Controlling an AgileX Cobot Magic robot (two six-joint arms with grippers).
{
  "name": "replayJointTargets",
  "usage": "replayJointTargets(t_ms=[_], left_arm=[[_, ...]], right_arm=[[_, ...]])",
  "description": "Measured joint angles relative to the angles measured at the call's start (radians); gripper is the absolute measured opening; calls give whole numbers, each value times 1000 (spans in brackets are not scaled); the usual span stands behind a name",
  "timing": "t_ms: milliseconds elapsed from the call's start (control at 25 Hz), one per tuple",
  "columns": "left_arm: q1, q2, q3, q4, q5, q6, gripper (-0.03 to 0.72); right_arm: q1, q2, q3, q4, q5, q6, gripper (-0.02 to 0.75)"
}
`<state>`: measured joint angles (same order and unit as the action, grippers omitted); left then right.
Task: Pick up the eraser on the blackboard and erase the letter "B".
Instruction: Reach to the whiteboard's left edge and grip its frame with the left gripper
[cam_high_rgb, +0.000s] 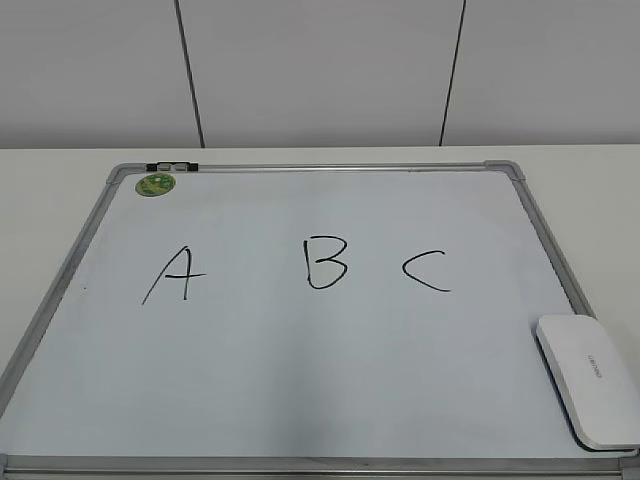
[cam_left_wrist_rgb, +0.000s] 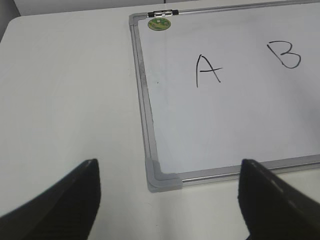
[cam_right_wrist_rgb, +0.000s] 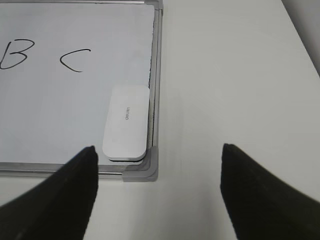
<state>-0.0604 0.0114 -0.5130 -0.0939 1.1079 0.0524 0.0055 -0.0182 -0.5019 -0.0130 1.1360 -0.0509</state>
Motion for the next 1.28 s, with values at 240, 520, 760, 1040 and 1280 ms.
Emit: replayJointTargets(t_ms=[240, 520, 760, 1040, 1280], left_arm=[[0, 0, 0, 0, 0, 0, 621], [0, 0, 0, 0, 0, 0, 619], [0, 0, 0, 0, 0, 0, 617], [0, 0, 0, 0, 0, 0, 612], [0, 0, 0, -15, -6, 0, 610]], right_arm=[[0, 0, 0, 0, 0, 0, 586], [0, 0, 0, 0, 0, 0, 586], [0, 0, 0, 0, 0, 0, 587], [0, 0, 0, 0, 0, 0, 587], [0, 0, 0, 0, 0, 0, 587]])
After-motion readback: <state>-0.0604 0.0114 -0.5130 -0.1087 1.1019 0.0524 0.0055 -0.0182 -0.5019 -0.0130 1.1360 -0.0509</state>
